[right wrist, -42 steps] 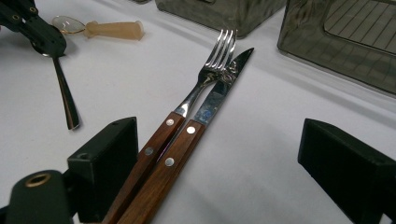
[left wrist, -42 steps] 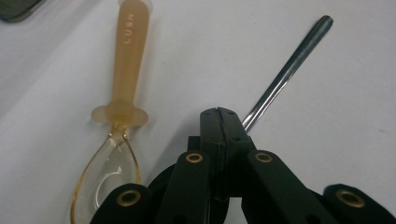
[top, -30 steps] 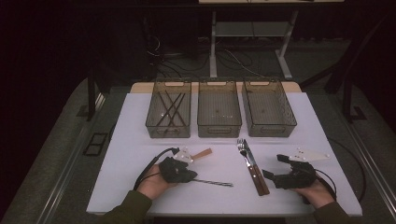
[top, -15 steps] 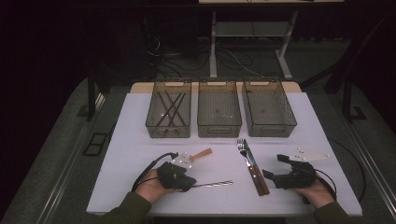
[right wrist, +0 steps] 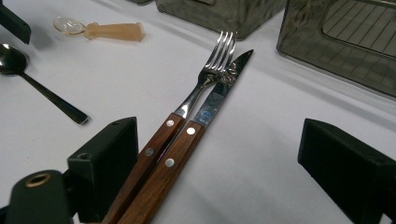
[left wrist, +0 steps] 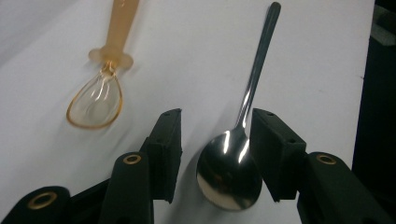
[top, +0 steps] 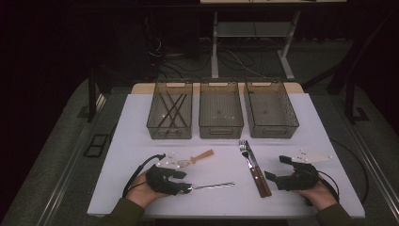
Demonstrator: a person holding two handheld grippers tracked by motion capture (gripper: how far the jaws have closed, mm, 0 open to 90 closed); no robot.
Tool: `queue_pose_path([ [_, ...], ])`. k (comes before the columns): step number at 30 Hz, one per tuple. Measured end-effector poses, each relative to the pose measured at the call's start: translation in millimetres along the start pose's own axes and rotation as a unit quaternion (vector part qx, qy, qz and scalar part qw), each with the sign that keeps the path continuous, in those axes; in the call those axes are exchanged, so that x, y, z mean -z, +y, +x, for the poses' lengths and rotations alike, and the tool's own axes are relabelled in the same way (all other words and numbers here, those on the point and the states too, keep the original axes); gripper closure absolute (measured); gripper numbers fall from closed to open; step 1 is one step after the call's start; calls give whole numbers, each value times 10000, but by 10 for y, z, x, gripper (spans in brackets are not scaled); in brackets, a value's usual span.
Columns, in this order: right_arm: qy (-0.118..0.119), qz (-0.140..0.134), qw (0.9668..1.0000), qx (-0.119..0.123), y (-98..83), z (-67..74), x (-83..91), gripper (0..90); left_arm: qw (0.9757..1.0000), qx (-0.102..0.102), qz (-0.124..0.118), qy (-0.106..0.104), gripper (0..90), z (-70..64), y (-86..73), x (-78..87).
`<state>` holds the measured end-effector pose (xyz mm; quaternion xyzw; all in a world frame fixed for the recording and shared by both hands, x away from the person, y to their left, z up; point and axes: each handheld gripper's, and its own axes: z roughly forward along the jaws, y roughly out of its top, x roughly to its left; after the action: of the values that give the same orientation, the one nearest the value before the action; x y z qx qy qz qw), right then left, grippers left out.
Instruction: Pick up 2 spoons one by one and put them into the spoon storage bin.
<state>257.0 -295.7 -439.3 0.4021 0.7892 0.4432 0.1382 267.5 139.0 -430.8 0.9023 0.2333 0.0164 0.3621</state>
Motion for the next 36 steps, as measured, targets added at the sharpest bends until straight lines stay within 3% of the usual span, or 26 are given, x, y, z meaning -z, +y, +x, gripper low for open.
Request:
queue_pose_path([
  [1, -2, -1, 10000, 9, 0, 1, -1, 119, 10000, -31, -2, 30, 515, 6, -12, 2],
  [2, 1, -2, 10000, 14, 0, 2, -2, 119, 9999, 95, 18, 49, 511, -12, -27, 0],
  [5, -3, -6, 10000, 16, 2, 4, -1, 119, 9999, -35, 84, 91, 510, -20, -44, -10],
  [6, -6, -4, 10000, 10, 1, 4, -1, 119, 9999, 43, 53, 128, 510, -41, -49, -15],
  [8, -8, 2, 10000, 4, 1, 4, 1, 119, 9998, -56, 92, 159, 512, -42, -50, -19],
  [12, -6, 5, 10000, 13, 1, 5, -4, 119, 9997, -26, 208, 143, 511, -58, -58, -50],
  [17, -6, -16, 10000, 14, 2, 5, 4, 119, 9989, -248, 292, 264, 510, -85, -55, -73],
  [21, -3, -2, 10000, 11, 2, 10, 3, 119, 9987, -300, 308, 280, 512, -122, -56, -82],
  [36, -19, 3, 10000, 44, 5, 13, 4, 119, 9983, -459, 320, 160, 699, -167, -43, -77],
])
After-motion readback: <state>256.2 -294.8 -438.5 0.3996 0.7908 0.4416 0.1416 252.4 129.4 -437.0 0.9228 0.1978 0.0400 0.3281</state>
